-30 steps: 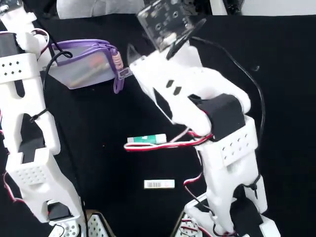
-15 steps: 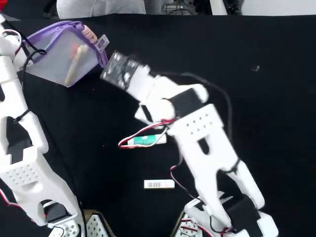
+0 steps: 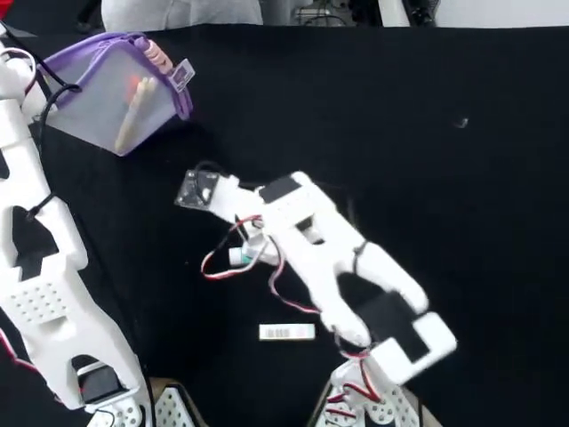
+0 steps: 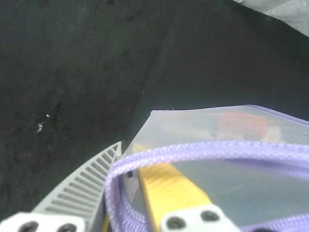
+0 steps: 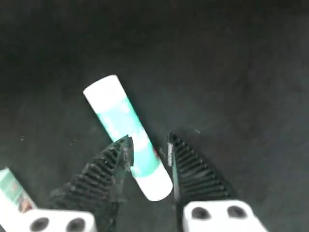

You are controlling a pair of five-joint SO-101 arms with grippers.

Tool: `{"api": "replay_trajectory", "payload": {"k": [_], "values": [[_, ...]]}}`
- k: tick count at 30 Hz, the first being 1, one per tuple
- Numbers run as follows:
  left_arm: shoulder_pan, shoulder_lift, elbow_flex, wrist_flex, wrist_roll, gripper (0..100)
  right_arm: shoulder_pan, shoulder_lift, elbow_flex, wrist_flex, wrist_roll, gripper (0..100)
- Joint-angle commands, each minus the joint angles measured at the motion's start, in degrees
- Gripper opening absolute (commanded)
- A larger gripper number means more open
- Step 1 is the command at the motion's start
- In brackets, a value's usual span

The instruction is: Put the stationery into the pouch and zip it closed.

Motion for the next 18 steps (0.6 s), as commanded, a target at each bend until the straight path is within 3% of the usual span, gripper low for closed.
{"api": "replay_trajectory", "payload": {"k": [1,8,18], "values": [[-3.65,3.69,-0.04,0.0,-1.67,3,-2.55,1.19,-3.65,1.85,3.16,11.4],[-3.65,3.69,-0.13,-0.09,-1.58,3,-6.95,1.1,-3.74,2.55,3.96,11.4],[-3.56,3.69,-0.04,-0.09,-1.58,3,-7.38,7.6,-5.14,0.97,3.96,11.4]]}}
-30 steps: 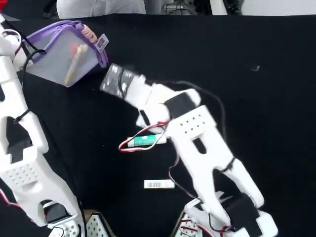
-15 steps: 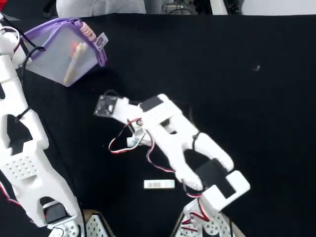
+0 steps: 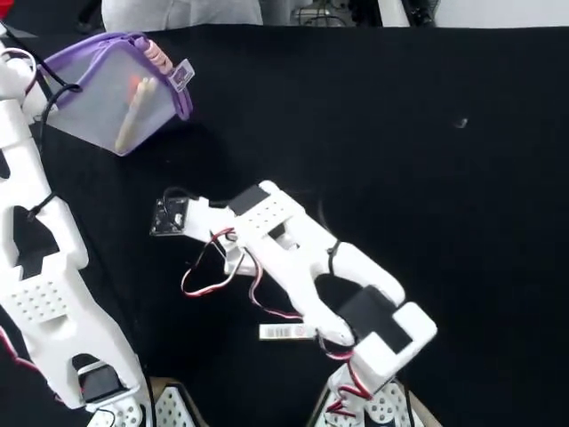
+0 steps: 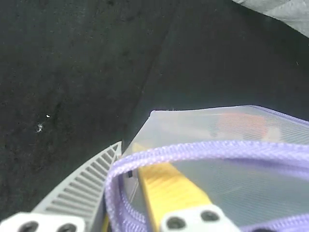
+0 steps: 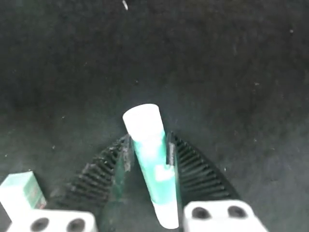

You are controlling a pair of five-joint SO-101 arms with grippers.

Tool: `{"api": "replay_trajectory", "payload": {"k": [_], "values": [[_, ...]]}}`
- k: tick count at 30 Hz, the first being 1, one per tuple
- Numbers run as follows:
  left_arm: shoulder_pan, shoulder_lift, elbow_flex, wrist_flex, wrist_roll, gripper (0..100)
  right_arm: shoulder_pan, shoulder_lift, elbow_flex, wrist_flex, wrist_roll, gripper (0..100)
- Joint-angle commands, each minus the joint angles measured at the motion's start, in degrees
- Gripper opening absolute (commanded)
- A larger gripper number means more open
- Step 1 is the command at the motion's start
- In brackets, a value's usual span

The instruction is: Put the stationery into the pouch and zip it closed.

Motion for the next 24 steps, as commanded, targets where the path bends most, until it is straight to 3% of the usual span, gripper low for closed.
{"api": "replay_trajectory", "payload": {"k": [1,5,8,17,24], "values": [[-3.56,3.43,0.04,-0.09,-1.58,3,-0.53,4.0,-3.38,-0.97,0.79,11.4],[-3.47,3.43,0.04,-0.09,-1.58,3,-0.7,5.41,-7.96,3.52,0.79,9.7],[-3.38,3.43,-0.13,0.53,-1.49,3,-1.67,5.23,-9.8,5.19,0.79,1.4],[-2.24,3.43,0.04,1.14,-1.49,3,-2.37,6.55,-10.42,6.77,0.44,3.4],[0.48,2.81,0.13,3.43,-1.49,3,2.9,-6.9,-11.91,6.77,-0.18,1.1]]}}
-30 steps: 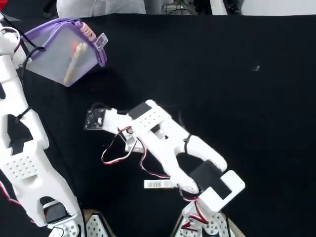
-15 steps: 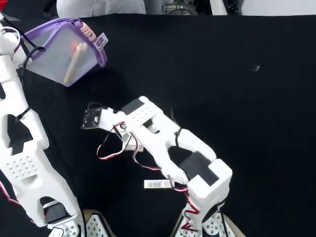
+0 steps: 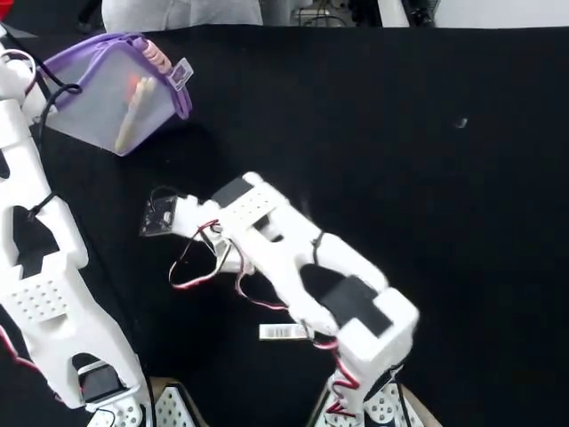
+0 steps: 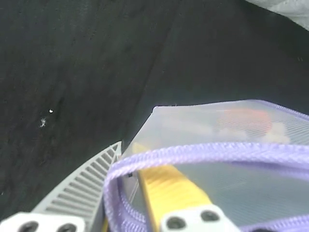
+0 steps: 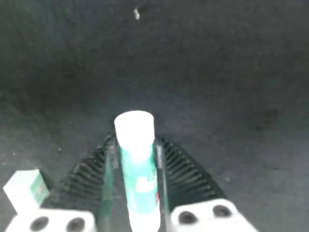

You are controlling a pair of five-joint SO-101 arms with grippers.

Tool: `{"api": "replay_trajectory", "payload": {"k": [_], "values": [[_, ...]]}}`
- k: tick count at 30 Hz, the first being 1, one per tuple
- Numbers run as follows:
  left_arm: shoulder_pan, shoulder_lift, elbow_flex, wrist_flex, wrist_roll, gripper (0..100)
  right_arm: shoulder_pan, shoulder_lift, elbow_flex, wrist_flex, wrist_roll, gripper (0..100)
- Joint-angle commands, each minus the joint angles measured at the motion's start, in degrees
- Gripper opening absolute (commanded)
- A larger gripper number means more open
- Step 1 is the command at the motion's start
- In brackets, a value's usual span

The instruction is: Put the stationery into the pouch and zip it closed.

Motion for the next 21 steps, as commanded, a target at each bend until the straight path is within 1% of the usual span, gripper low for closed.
{"api": "replay_trajectory", "payload": {"k": [1,6,9,11,15,17,21], "values": [[1.36,2.73,1.27,0.88,-1.41,3,4.48,-11.03,-3.56,0.26,-1.14,1.1],[5.23,-0.09,5.85,0.88,-1.41,3,10.55,-23.34,-4.62,-0.53,-4.75,1.1],[8.84,-3.69,9.71,0.88,-1.41,3,13.36,-29.49,-4.26,-3.08,-7.38,1.1],[11.38,-7.03,13.14,0.88,-1.32,3,14.86,-32.92,-4.18,-4.92,-10.99,1.1],[16.4,-14.07,19.03,0.88,-1.32,3,17.67,-39.34,-4.18,-8.7,-21.01,1.1],[18.42,-17.58,21.05,0.88,-0.09,3,19.25,-42.33,-4.18,-10.73,-25.41,1.1],[22.11,-24.44,24.31,0.88,1.85,3,21.27,-48.92,-4.18,-13.89,-31.3,1.1]]}}
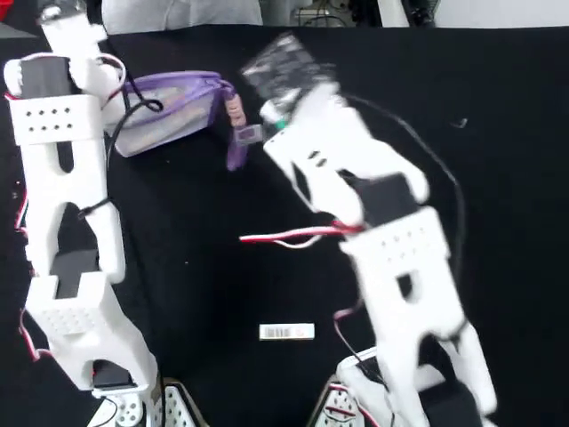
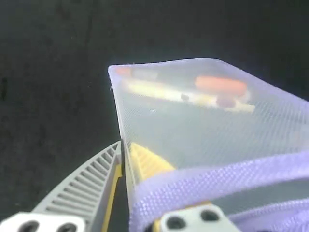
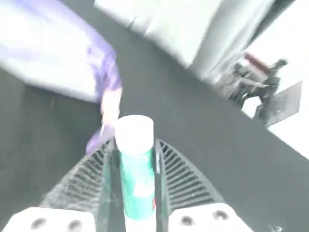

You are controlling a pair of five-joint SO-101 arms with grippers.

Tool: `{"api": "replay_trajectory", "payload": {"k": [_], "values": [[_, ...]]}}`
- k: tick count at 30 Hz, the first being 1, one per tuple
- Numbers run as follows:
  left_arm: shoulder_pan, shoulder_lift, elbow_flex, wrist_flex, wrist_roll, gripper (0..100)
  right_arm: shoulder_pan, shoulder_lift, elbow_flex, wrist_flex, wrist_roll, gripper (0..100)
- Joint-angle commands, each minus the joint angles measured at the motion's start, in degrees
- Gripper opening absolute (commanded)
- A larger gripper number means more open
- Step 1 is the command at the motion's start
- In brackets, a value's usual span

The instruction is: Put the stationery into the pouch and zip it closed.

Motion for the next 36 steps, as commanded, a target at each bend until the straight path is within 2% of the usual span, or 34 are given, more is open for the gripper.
{"api": "replay_trajectory", "payload": {"k": [1,6,10,19,23,25,31,36], "values": [[5.05,-6.42,2.42,0.97,1.23,3,1.85,-7.69,-2.42,-3.69,-5.63,1.1],[8.22,-9.14,3.03,0.88,1.23,3,1.49,-15.08,-1.54,-6.68,-13.19,1.1],[9.01,-9.49,2.42,0.88,1.23,3,1.41,-20.44,5.85,-15.03,-20.31,1.1],[12.62,-9.49,4.7,0.97,1.23,3,1.41,-36.53,36.53,-48.44,-31.47,1.1],[12.97,-9.14,5.76,0.88,1.23,3,1.41,-38.02,48.75,-66.64,-36.66,1.1],[12.88,-9.05,5.76,0.79,1.23,3,0.44,-37.93,52.09,-72.44,-39.12,1.1],[12.97,-9.05,5.76,0.7,1.67,3,-3.6,-36.7,53.49,-74.99,-39.47,1.1],[12.97,-9.05,5.85,0.7,2.37,3,-4.48,-28.26,51.65,-77.8,-39.82,1.1]]}}
